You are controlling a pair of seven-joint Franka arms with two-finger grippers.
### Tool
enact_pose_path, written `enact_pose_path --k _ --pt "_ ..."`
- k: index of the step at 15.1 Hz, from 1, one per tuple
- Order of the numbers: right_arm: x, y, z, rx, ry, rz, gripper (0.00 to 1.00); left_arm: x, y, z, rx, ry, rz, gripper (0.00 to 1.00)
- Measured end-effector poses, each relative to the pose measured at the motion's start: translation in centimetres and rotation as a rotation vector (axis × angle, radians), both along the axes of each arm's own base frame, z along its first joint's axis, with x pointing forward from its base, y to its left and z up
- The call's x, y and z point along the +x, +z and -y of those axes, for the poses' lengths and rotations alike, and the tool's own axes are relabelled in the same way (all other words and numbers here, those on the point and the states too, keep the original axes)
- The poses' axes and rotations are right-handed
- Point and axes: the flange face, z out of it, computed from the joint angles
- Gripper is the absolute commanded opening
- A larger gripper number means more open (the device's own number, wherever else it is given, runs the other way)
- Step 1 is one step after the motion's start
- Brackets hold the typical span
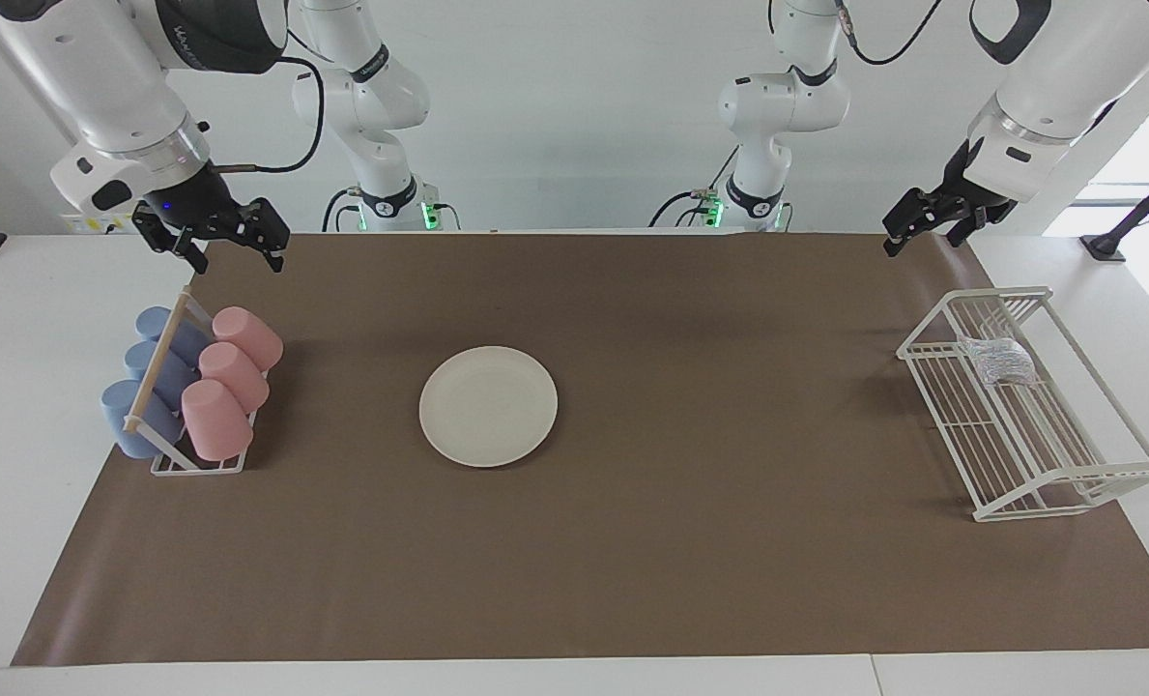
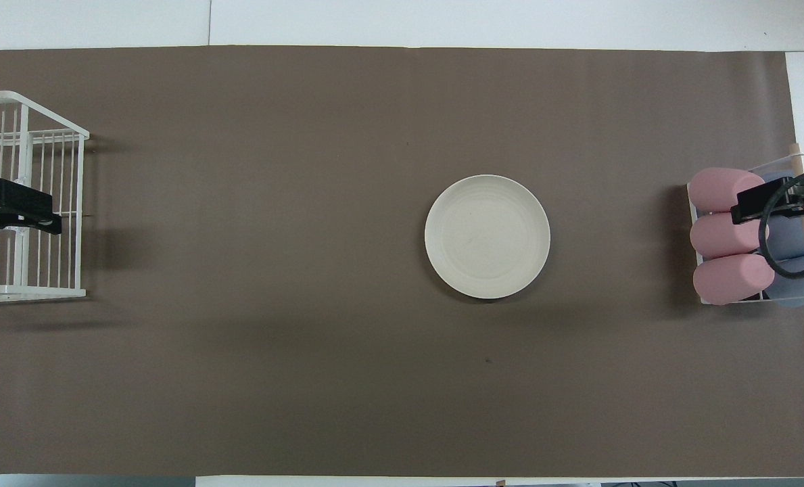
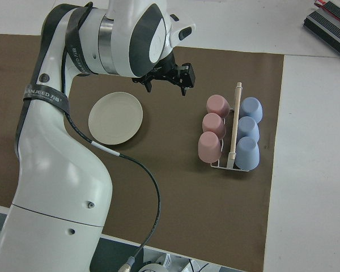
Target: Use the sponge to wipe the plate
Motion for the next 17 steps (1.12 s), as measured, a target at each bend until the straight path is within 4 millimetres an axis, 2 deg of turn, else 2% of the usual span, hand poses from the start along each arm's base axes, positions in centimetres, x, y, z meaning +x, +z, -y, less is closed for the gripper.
enact_pose_path --k 9,13,17 --pt "0.0 0.0 0.0 0.0 -0.001 0.0 1.0 0.1 0.1 -0.4 0.0 0.011 0.01 1.0" --pt "0.0 0.0 0.0 -0.002 -0.029 0.0 1.0 0.3 0.2 -0.5 0.006 0.078 0.021 1.0" --pt "0.0 0.0 0.0 -0.002 -0.036 0.0 1.0 0.6 -0.9 -0.2 0.146 0.08 0.019 1.0"
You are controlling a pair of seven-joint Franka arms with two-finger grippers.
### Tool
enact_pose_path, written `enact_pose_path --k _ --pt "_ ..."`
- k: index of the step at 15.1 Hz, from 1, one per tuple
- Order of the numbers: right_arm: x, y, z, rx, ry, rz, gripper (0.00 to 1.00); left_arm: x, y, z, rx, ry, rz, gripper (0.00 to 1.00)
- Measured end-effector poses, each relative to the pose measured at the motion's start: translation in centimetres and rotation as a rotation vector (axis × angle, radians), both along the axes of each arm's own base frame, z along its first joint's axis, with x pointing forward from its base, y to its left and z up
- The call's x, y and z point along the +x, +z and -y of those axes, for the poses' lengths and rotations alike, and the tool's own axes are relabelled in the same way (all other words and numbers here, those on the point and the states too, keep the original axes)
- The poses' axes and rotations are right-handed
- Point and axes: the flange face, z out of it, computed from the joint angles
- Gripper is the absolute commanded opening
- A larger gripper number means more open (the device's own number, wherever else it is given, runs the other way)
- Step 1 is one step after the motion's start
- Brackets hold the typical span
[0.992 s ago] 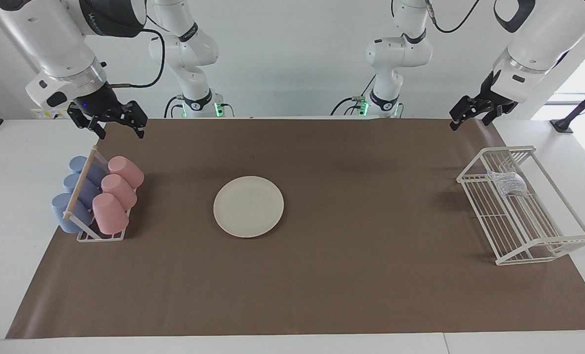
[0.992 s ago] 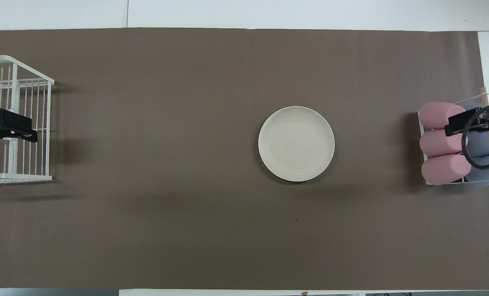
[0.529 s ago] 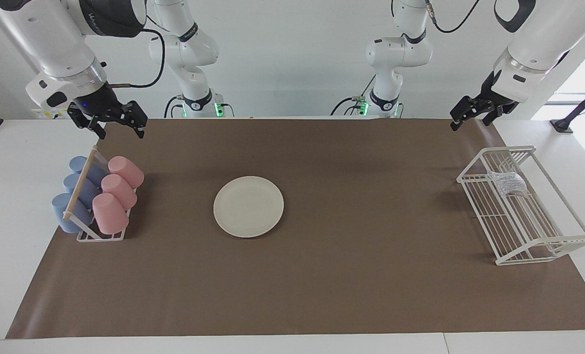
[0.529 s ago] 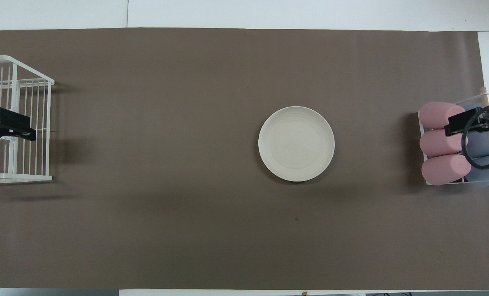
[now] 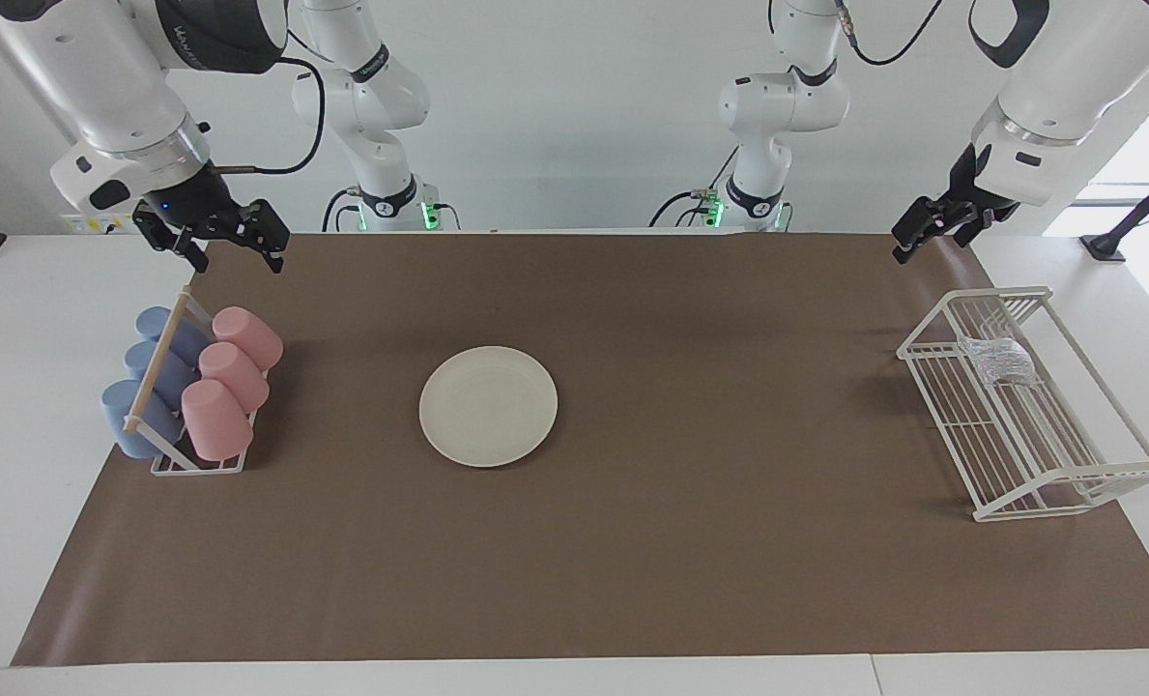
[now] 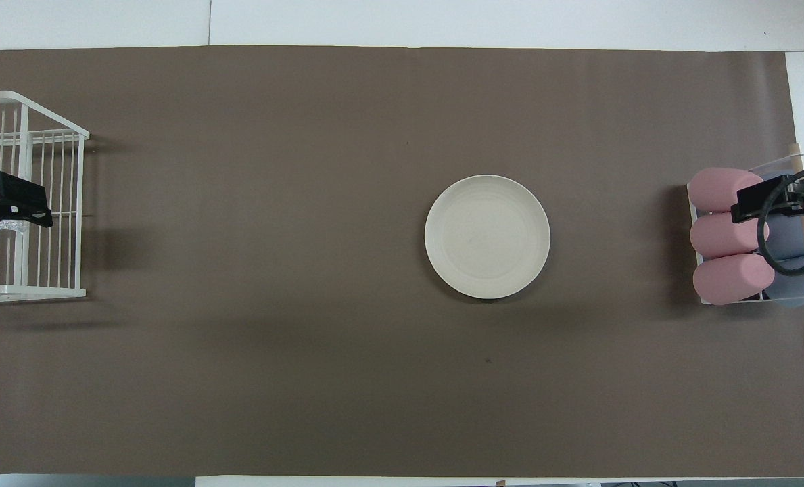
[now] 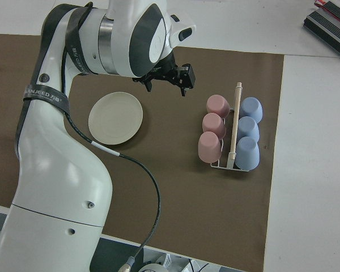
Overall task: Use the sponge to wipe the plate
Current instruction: 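Reach the left gripper into the wire rack and grasp the mesh scrubber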
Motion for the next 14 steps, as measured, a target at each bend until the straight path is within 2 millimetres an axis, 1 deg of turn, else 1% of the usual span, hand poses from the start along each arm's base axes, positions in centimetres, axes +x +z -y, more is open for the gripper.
enact_pose_path --k 1,3,4,6,8,10,12,14 --pt "0.0 0.0 0.0 0.0 -0.001 0.0 1.0 0.4 -0.8 0.3 0.057 -0.012 -0.007 1.0" --pt "0.0 0.0 0.0 -0.001 -0.01 0.0 1.0 1.6 -3.0 0.6 0.181 -0.045 -0.023 1.0" --pt "0.0 0.0 0.0 -0.001 -0.02 0.0 1.0 2.5 -4.5 0.8 0.249 -0.069 -0.032 1.0" --pt "0.0 -0.1 0.0 -0.003 -0.052 -0.004 1.0 4.5 -8.4 1.3 0.376 -0.121 -0.062 1.0" --pt "-0.1 -0.3 0.0 -0.006 -0.105 -0.013 1.0 6.5 -12.0 1.4 0.487 -0.17 -0.087 1.0" --pt "-0.1 -0.5 0.0 -0.011 -0.167 -0.019 1.0 8.1 -15.1 1.0 0.587 -0.216 -0.109 1.0" --pt "-0.2 -0.8 -0.1 -0.019 -0.269 -0.028 1.0 9.4 -18.4 0.8 0.67 -0.261 -0.146 1.0" --pt "-0.3 -1.1 -0.1 -0.028 -0.373 -0.035 1.0 10.8 -20.7 1.0 0.729 -0.298 -0.155 1.0"
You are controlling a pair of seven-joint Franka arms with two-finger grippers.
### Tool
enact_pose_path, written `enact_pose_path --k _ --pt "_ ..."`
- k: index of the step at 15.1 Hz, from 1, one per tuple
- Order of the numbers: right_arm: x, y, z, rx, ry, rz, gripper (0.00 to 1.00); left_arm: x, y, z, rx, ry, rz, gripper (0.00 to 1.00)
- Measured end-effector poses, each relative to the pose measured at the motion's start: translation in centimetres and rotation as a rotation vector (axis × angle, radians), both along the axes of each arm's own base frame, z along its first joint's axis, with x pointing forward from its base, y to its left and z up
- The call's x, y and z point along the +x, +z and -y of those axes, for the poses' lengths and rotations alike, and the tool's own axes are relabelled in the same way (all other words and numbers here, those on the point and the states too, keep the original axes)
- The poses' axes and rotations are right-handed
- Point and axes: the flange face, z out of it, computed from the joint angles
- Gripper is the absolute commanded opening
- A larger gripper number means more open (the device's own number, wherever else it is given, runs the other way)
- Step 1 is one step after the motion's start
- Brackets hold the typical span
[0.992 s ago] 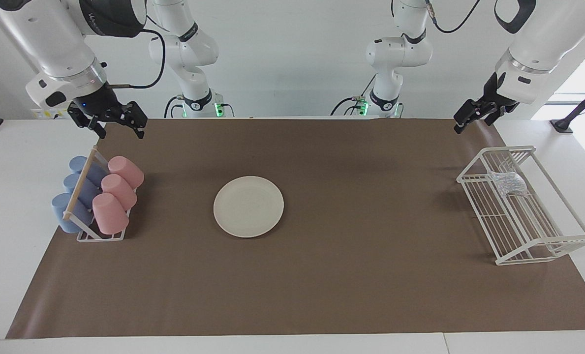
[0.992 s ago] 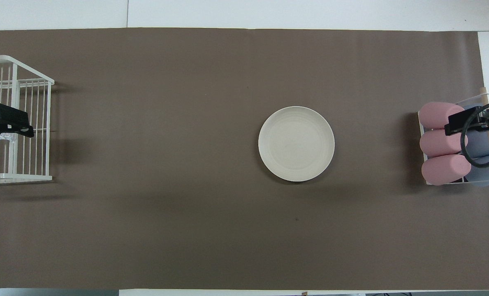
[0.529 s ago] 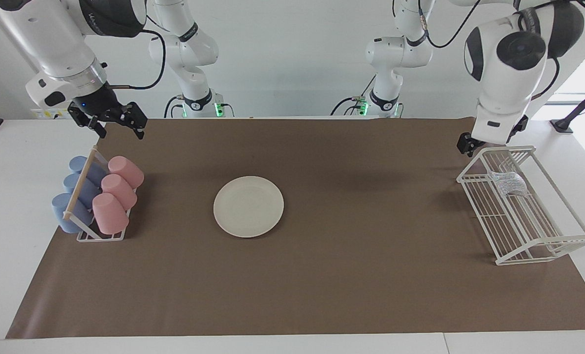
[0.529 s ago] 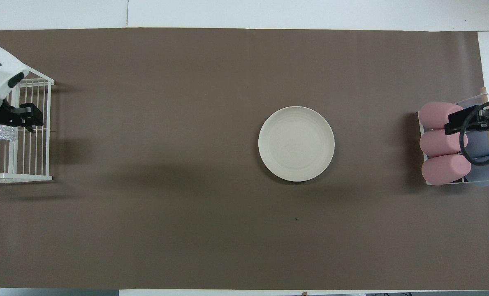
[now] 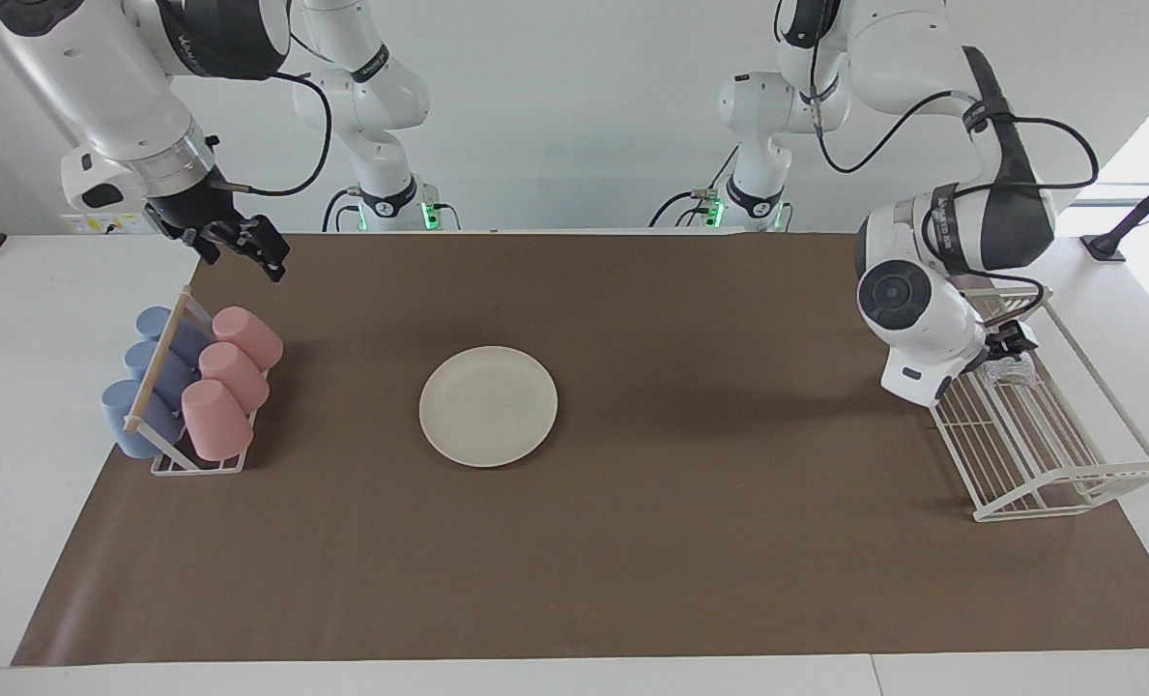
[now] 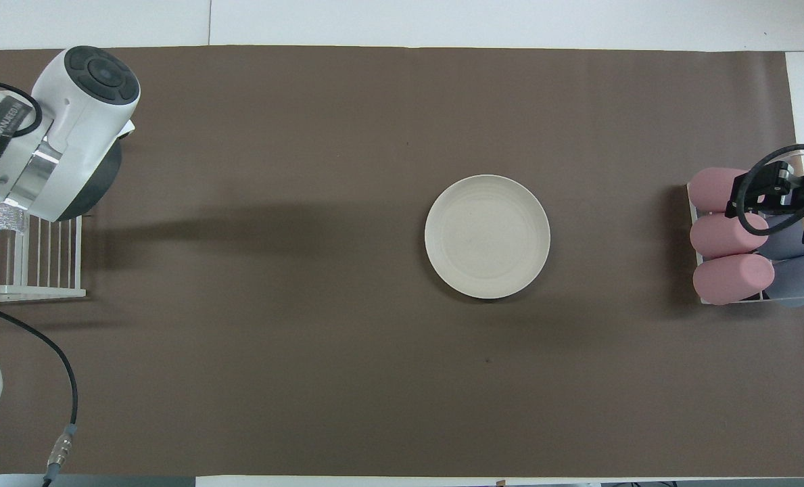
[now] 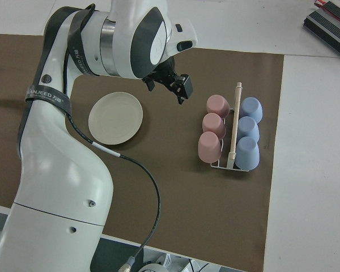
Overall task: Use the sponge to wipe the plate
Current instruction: 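Reach the left gripper into the wire rack and grasp the mesh scrubber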
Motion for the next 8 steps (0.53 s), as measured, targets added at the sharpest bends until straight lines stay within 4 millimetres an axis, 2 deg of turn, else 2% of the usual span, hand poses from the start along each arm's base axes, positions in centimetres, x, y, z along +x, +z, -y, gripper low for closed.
enact_pose_path --k 3,8 --pt "-0.2 -0.2 -0.1 -0.012 -0.126 -0.006 1.0 1.2 -1.4 -0.3 0.058 -0.045 -0.007 1.0" --pt "-0.5 -0.5 -0.5 -0.017 -0.164 -0.015 1.0 1.0 -2.1 -1.1 0.088 -0.073 -0.067 1.0"
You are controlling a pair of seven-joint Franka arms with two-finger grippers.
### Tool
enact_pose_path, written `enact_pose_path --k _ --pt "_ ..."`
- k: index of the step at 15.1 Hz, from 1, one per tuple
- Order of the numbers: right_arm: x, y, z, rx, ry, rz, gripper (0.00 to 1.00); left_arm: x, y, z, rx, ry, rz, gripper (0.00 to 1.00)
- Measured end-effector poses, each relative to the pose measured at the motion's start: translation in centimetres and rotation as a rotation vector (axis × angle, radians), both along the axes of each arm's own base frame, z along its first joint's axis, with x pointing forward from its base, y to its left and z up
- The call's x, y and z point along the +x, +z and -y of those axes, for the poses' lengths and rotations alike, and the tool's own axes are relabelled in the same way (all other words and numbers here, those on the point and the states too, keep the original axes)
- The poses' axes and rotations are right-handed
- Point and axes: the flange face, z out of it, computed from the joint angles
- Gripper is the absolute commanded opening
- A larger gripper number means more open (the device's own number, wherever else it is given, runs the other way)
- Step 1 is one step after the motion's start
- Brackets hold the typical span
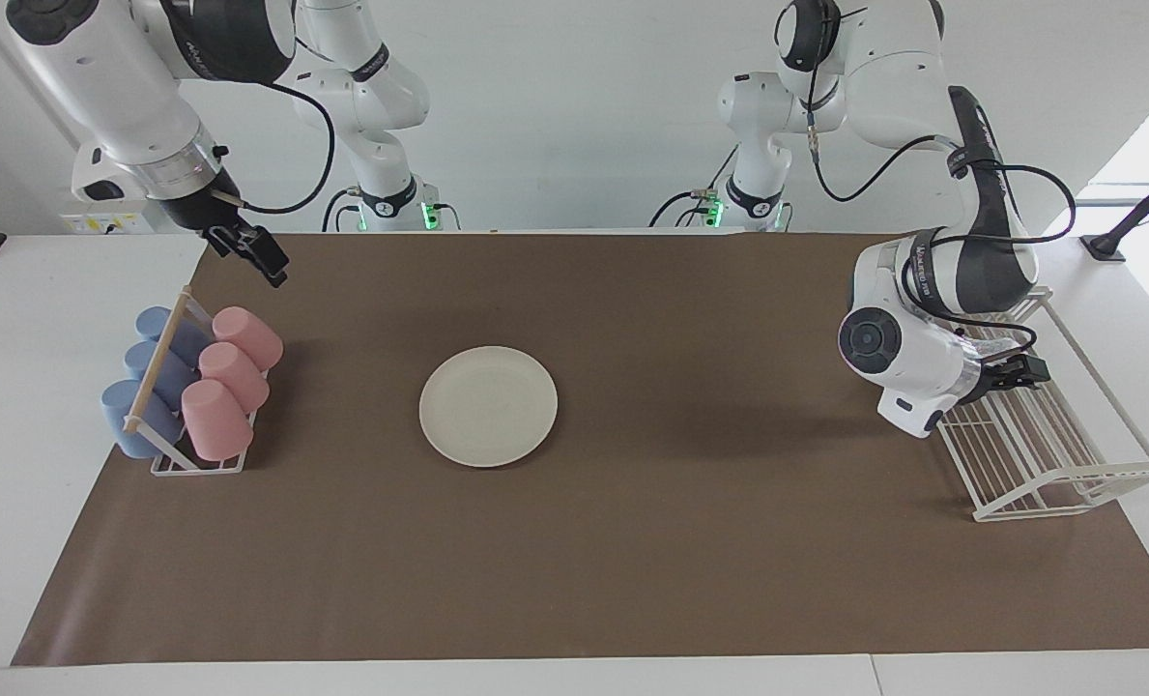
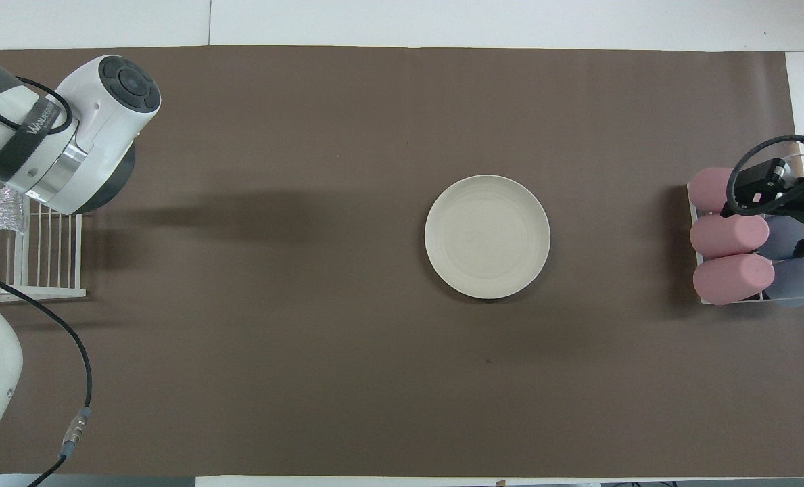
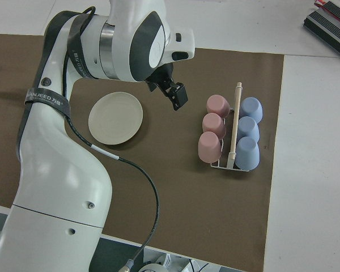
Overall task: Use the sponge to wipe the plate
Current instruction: 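Reach the left gripper into the wire rack and grasp the mesh scrubber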
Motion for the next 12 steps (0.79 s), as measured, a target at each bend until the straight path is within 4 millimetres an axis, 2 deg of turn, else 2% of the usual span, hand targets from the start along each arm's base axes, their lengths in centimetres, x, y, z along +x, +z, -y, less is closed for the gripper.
enact_pose_path --k 1,2,4,6,7,8,12 --pt "0.0 0.0 -0.1 -0.003 -0.025 -0.001 1.0 -0.1 -0.1 0.0 0.001 0.001 -0.005 0.99" --pt "-0.1 0.0 -0.3 -0.007 -0.058 -0.001 1.0 -0.1 -0.2 -0.1 0.003 0.003 -0.008 0.92" --pt "-0.1 0.0 -0.8 -0.013 -0.099 -0.002 1.0 -0.3 -0.2 -0.2 0.012 0.017 -0.019 0.64" --pt "-0.1 0.0 -1.2 -0.016 -0.116 -0.004 1.0 -0.7 -0.2 -0.6 0.028 0.044 -0.039 0.23" --pt "-0.1 0.1 -1.3 -0.016 -0.122 -0.004 1.0 -0.9 -0.2 -0.7 0.037 0.059 -0.043 0.07" --pt "-0.2 0.1 -1.3 -0.014 -0.126 -0.004 1.0 -1.1 -0.2 -0.7 0.043 0.077 -0.035 0.0" --pt "-0.2 0.3 -2.3 0.073 -0.198 -0.009 1.0 -1.1 -0.2 -0.6 0.049 0.104 0.005 0.0"
